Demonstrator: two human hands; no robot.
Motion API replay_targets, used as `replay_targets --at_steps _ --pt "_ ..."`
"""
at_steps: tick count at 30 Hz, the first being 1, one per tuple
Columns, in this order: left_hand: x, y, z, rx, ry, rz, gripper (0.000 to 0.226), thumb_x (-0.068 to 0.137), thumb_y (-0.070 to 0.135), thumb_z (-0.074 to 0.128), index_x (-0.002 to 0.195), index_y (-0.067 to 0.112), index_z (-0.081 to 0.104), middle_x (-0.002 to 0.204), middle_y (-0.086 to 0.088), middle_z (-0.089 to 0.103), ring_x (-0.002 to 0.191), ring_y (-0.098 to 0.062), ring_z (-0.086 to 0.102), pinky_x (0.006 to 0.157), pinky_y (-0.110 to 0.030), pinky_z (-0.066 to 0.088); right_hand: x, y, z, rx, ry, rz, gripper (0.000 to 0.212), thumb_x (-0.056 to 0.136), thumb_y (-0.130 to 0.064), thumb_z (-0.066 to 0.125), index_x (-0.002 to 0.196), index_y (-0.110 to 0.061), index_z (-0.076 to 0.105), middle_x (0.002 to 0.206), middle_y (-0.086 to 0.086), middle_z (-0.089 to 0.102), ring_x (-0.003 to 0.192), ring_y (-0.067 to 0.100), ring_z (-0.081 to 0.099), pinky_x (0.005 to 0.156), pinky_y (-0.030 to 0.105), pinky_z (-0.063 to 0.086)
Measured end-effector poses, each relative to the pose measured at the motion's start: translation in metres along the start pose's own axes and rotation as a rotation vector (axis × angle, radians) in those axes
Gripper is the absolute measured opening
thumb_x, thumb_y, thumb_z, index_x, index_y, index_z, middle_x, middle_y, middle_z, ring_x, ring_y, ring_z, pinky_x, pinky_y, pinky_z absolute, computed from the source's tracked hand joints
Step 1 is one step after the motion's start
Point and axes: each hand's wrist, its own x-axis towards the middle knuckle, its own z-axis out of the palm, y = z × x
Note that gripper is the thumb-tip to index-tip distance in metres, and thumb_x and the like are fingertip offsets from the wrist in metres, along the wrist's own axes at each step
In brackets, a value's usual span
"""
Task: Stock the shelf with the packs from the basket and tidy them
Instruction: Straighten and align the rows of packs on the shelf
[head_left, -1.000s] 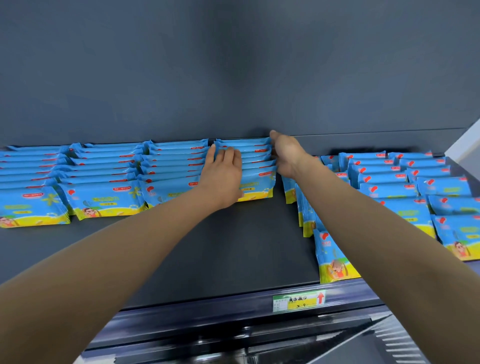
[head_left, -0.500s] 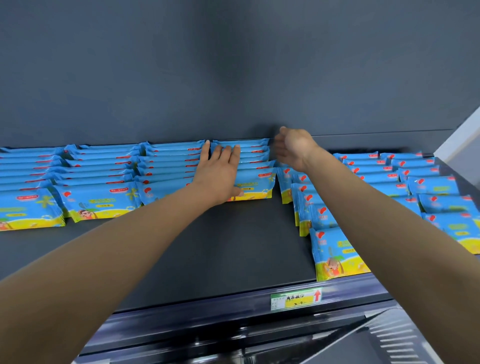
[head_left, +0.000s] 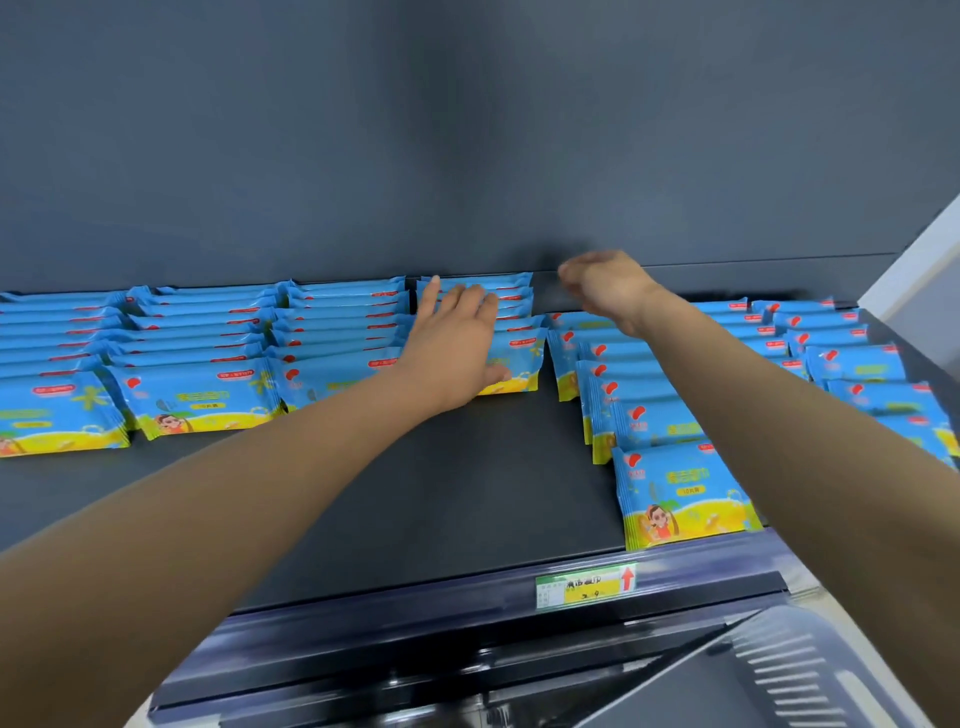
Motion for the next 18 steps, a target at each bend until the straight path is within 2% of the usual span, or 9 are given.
replay_targets --at_steps 4,7,9,11,14,16,18 --pt "-0.004 0.046 -0.010 -0.302 0.082 0.148 0.060 0.085 0.046 0.059 0.133 0.014 0.043 0.134 -0.004 0.043 0.127 -0.022 0.039 0.111 -0.033 0.021 -0.003 0.010 -0.029 -0.325 -0.082 -0.087 0.035 0.092 -0.019 0.055 0.126 -0.013 0.057 0.122 0.002 0.058 0.113 0.019 0.051 0.089 0.024 0.037" --pt "-0.007 0.087 -0.004 -0.448 -0.044 0.293 0.064 0.079 0.048 0.066 0.129 0.012 0.047 0.129 -0.004 0.047 0.122 -0.022 0.043 0.104 -0.032 0.033 -0.002 0.023 -0.053 -0.483 -0.159 -0.056 0.045 0.088 -0.014 0.061 0.132 -0.013 0.052 0.132 0.005 0.056 0.123 0.021 0.050 0.101 0.027 0.038" --pt "-0.005 0.107 0.008 -0.414 -0.144 0.341 0.076 0.073 0.056 0.068 0.130 0.011 0.044 0.132 -0.004 0.044 0.126 -0.023 0.039 0.108 -0.033 0.026 -0.002 0.034 -0.064 -0.590 -0.245 -0.021 0.052 0.086 -0.013 0.062 0.136 -0.012 0.047 0.139 0.004 0.050 0.128 0.022 0.046 0.108 0.030 0.035" --pt "-0.003 0.119 0.020 -0.315 -0.198 0.359 0.088 0.068 0.064 0.067 0.131 0.009 0.040 0.136 -0.004 0.038 0.132 -0.022 0.031 0.116 -0.036 0.011 -0.001 0.043 -0.071 -0.649 -0.294 -0.005 0.055 0.085 -0.011 0.062 0.137 -0.012 0.045 0.141 0.003 0.048 0.128 0.022 0.045 0.105 0.029 0.035" --pt "0.002 0.127 0.031 -0.199 -0.234 0.371 0.109 0.063 0.068 0.067 0.144 0.012 0.022 0.149 -0.006 0.021 0.143 -0.023 0.011 0.117 -0.043 -0.007 0.000 0.050 -0.074 -0.663 -0.339 -0.003 0.061 0.085 -0.011 0.062 0.142 -0.013 0.039 0.144 0.003 0.044 0.131 0.021 0.042 0.104 0.028 0.033" --pt "0.006 0.131 0.034 -0.201 -0.264 0.347 0.114 0.063 0.066 0.069 0.148 0.016 0.012 0.153 -0.006 0.014 0.145 -0.024 0.006 0.116 -0.044 -0.008 0.003 0.054 -0.074 -0.637 -0.370 0.002 0.067 0.086 -0.015 0.063 0.146 -0.014 0.032 0.148 0.002 0.038 0.135 0.021 0.038 0.101 0.024 0.029" --pt "0.012 0.132 0.034 -0.234 -0.256 0.311 0.105 0.065 0.061 0.070 0.146 0.014 0.021 0.148 -0.005 0.022 0.142 -0.023 0.014 0.117 -0.043 -0.005 0.008 0.057 -0.072 -0.610 -0.402 0.001 0.075 0.085 -0.024 0.066 0.148 -0.016 0.026 0.152 0.000 0.032 0.138 0.019 0.034 0.105 0.023 0.026"
